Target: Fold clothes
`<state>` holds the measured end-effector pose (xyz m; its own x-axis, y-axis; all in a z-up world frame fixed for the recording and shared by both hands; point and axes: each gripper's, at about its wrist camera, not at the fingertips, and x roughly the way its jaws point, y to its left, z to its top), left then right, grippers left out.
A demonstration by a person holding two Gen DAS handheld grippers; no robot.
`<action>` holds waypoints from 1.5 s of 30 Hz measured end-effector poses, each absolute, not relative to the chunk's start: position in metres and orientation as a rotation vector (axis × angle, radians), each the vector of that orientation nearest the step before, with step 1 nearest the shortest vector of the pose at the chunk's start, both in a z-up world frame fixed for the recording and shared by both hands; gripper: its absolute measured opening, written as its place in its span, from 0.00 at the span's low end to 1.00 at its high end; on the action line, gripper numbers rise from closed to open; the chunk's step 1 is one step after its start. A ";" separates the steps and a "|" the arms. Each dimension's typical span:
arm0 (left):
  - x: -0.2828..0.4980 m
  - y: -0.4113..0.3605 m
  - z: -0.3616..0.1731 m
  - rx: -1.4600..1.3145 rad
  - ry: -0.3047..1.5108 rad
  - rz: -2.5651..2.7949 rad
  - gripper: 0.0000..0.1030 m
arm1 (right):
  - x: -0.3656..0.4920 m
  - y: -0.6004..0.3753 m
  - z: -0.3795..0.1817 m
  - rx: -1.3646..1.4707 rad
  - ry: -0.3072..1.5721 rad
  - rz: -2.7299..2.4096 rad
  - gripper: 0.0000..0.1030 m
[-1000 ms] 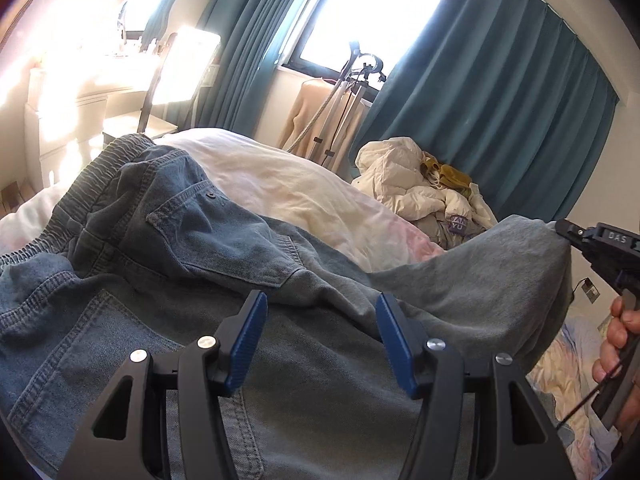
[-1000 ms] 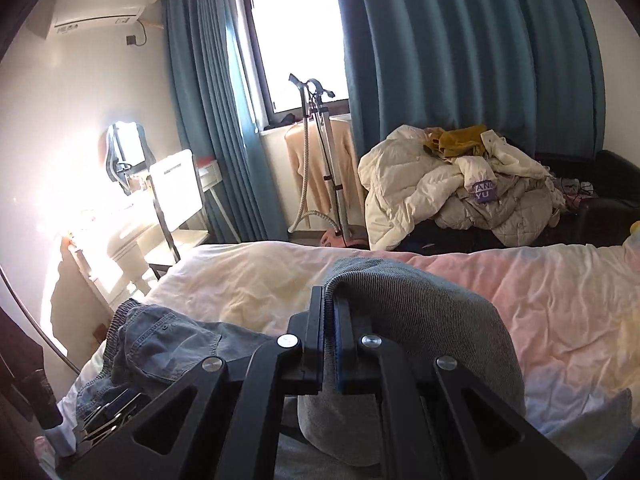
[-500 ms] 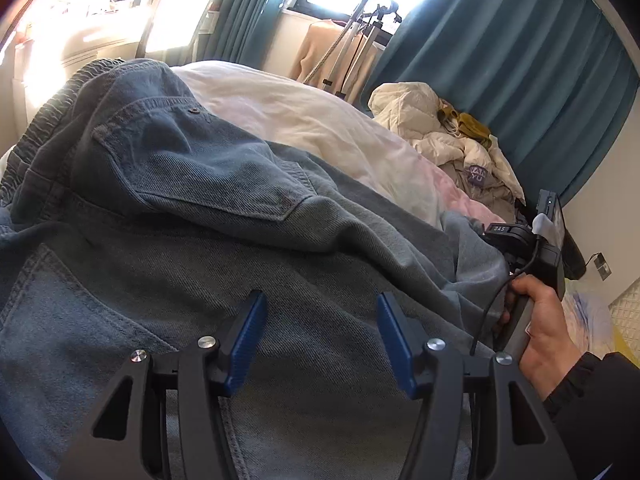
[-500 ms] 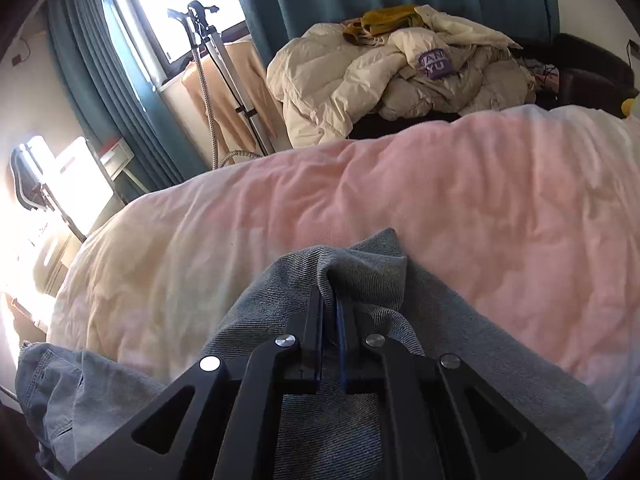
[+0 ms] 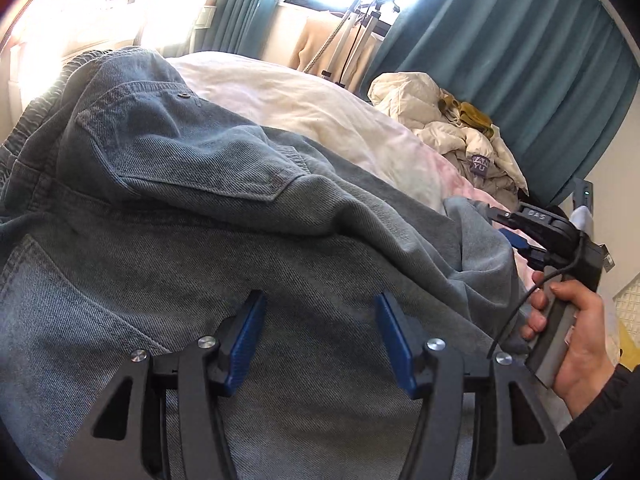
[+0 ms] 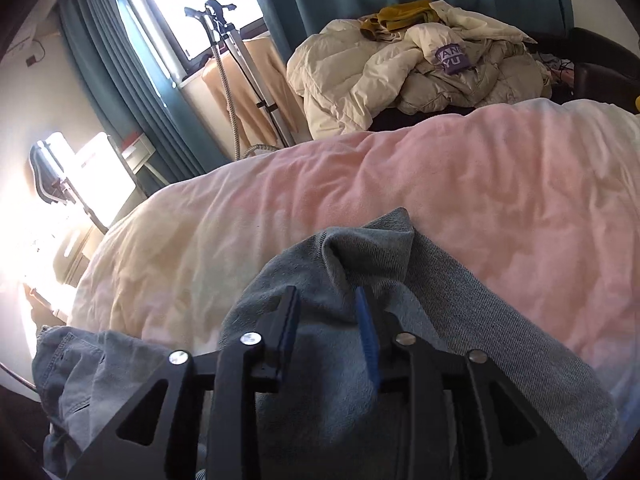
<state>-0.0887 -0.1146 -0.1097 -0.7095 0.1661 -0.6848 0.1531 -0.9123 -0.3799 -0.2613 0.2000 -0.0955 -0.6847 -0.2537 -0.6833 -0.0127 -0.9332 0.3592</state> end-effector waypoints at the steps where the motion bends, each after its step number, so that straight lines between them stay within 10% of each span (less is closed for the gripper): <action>1: -0.087 -0.115 -0.107 -1.185 -0.666 2.815 0.57 | -0.250 0.203 -0.087 1.169 -0.521 -2.707 0.49; 15: -0.048 -0.079 -0.081 -1.069 -0.566 2.760 0.57 | -0.106 0.298 -0.074 1.358 -0.764 -2.620 0.52; 30: -0.052 -0.064 -0.100 -1.086 -0.484 2.784 0.57 | -0.141 0.304 -0.139 1.422 -0.754 -2.528 0.52; 31: -0.055 -0.064 -0.103 -1.099 -0.483 2.778 0.57 | -0.143 0.303 -0.141 1.403 -0.753 -2.534 0.50; 33: -0.059 -0.062 -0.109 -1.130 -0.476 2.770 0.57 | -0.145 0.301 -0.140 1.362 -0.713 -2.549 0.15; 39: -0.061 -0.061 -0.115 -1.145 -0.480 2.757 0.57 | -0.152 0.316 -0.107 1.268 -0.634 -2.644 0.11; 45: -0.062 -0.062 -0.117 -1.149 -0.510 2.752 0.56 | -0.146 0.400 -0.087 1.102 -1.018 -2.750 0.06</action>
